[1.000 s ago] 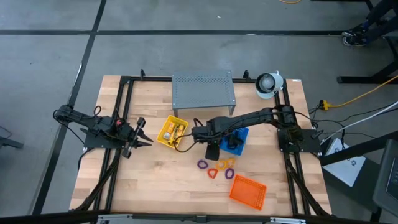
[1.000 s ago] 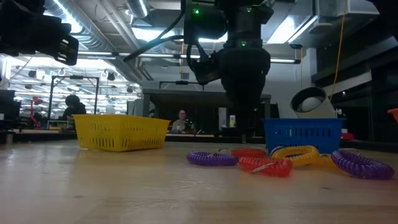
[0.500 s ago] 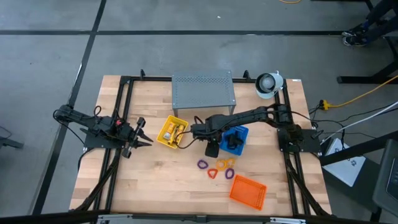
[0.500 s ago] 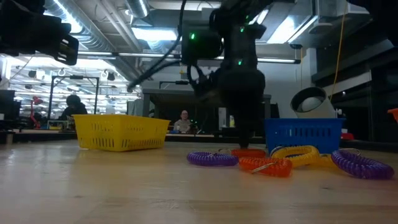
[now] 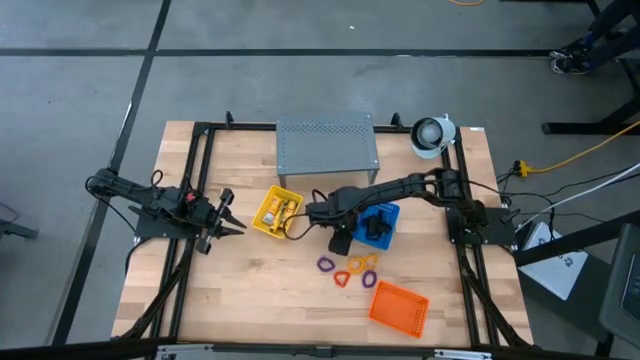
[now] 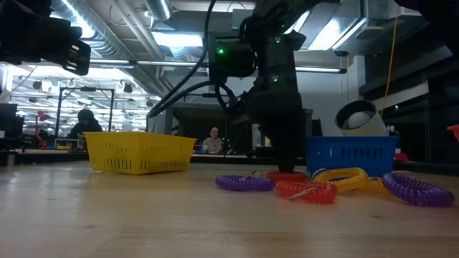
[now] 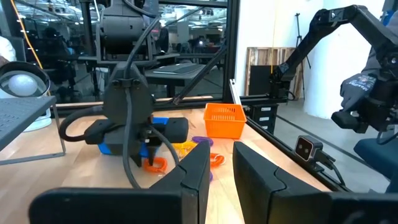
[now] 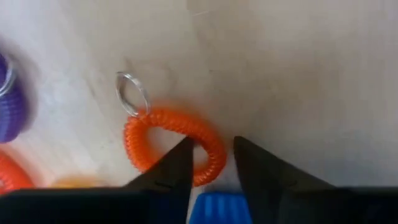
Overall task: Pick & Place Office Desk Supplies
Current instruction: Put the orange spring keychain into the orange bin
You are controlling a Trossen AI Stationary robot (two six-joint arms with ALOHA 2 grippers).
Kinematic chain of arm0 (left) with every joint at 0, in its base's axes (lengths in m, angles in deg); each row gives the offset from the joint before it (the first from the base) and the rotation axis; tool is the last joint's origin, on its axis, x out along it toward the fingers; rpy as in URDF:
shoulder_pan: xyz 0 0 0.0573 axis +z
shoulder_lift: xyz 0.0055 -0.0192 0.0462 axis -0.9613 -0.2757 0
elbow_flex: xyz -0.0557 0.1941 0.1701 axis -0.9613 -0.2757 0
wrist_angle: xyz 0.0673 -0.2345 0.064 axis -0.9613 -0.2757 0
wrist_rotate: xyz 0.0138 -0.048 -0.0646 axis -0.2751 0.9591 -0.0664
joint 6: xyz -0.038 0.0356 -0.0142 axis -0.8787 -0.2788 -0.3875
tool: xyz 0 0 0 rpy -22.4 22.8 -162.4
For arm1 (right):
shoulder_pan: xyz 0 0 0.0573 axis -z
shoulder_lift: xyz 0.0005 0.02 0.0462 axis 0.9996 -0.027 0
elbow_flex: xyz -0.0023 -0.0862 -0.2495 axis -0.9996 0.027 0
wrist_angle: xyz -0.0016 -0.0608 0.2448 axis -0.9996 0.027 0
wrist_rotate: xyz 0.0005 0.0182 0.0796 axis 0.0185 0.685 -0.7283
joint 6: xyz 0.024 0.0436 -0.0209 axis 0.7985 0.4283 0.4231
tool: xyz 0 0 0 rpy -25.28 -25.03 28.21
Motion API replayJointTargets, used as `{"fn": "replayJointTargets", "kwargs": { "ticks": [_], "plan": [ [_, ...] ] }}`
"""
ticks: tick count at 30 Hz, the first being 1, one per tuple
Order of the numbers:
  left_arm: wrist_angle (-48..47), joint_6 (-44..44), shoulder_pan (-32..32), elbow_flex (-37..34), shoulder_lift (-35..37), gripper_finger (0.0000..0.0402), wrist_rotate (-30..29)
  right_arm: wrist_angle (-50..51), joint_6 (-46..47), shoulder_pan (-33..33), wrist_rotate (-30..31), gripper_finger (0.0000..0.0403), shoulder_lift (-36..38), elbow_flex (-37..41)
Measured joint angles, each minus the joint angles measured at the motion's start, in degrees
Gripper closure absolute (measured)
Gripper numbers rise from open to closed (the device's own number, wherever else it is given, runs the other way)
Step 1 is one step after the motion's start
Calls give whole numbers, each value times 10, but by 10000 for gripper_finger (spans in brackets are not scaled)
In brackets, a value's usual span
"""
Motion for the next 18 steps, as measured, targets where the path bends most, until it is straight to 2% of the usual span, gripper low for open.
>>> {"fn": "replayJointTargets", "kwargs": {
  "ticks": [4, 5, 10, 12, 18],
  "plan": [
    [0, 0, 0, 0, 0, 338, 0, 0, 2, 1, 1, 375, 0, 0],
    [0, 0, 0, 0, 0, 338, 0, -1, 2, 1, -1, 386, 0, 0],
    [0, 0, 0, 0, 0, 335, 0, -3, 24, 5, -25, 380, 0, 0],
    [0, 0, 0, 0, 0, 334, 0, -5, 34, 8, -36, 390, 0, -3],
    [0, 0, 0, 0, 0, 336, 0, -30, 34, 16, -91, 396, -1, -80]
  ]
}}
